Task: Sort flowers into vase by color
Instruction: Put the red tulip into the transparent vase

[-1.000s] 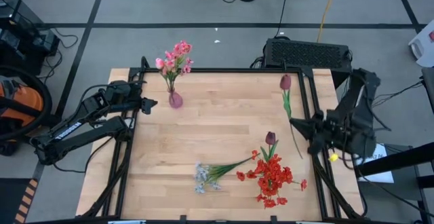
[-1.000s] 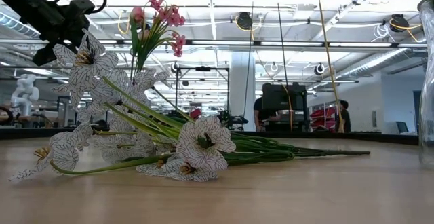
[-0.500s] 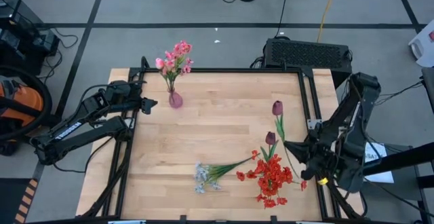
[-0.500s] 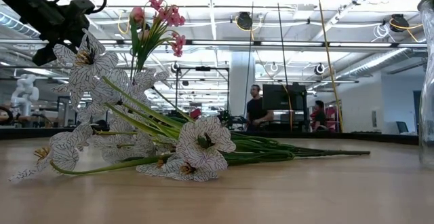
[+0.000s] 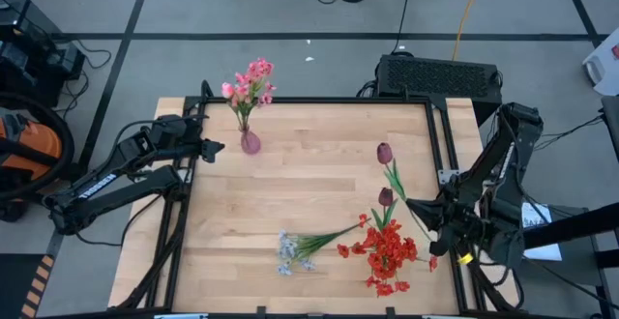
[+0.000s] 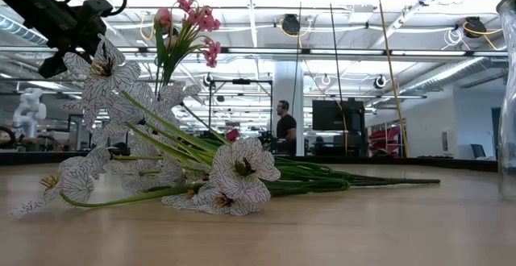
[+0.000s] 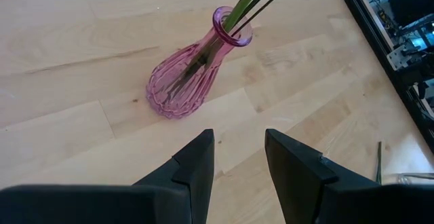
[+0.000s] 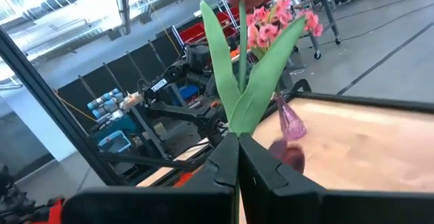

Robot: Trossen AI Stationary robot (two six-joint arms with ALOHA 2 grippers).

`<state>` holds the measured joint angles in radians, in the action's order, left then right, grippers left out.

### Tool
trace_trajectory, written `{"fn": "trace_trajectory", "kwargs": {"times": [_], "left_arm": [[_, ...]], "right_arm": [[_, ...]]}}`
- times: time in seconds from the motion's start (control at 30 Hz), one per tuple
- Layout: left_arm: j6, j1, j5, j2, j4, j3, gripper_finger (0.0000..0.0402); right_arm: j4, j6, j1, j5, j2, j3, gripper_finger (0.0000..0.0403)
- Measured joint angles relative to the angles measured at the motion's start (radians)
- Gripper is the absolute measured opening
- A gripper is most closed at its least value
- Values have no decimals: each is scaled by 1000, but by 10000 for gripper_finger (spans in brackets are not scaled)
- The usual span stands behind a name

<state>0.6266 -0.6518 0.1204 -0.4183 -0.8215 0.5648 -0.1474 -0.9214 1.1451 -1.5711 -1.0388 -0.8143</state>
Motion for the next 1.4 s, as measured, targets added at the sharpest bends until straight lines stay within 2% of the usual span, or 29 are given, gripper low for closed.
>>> {"fn": "trace_trajectory", "kwargs": {"times": [0.1,0.17,0.23,0.5,0.67,0.77,1.0,1.1,1.2,1.4], "left_arm": [[0,0,0,0,0,0,139],[0,0,0,0,0,0,139],[0,0,0,0,0,0,139],[-3,0,-1,0,0,0,139],[-3,0,-1,0,0,0,139],[-2,0,-1,0,1,0,139],[2,0,3,0,1,0,139],[47,0,20,0,14,0,139],[48,0,37,0,50,0,139],[18,0,28,0,83,0,139]], "right_arm": [[69,151,-10,7,44,-9,0],[81,247,-21,54,73,-37,0],[116,351,-41,132,91,-61,0],[480,858,-189,523,98,-64,0],[579,1008,-278,704,101,-60,0],[701,1049,-314,788,105,-4,0],[1060,1015,-335,789,148,223,0],[1195,1058,-335,774,160,279,0],[1212,1087,-335,694,185,285,0],[1113,1125,-335,504,253,285,0]]}}
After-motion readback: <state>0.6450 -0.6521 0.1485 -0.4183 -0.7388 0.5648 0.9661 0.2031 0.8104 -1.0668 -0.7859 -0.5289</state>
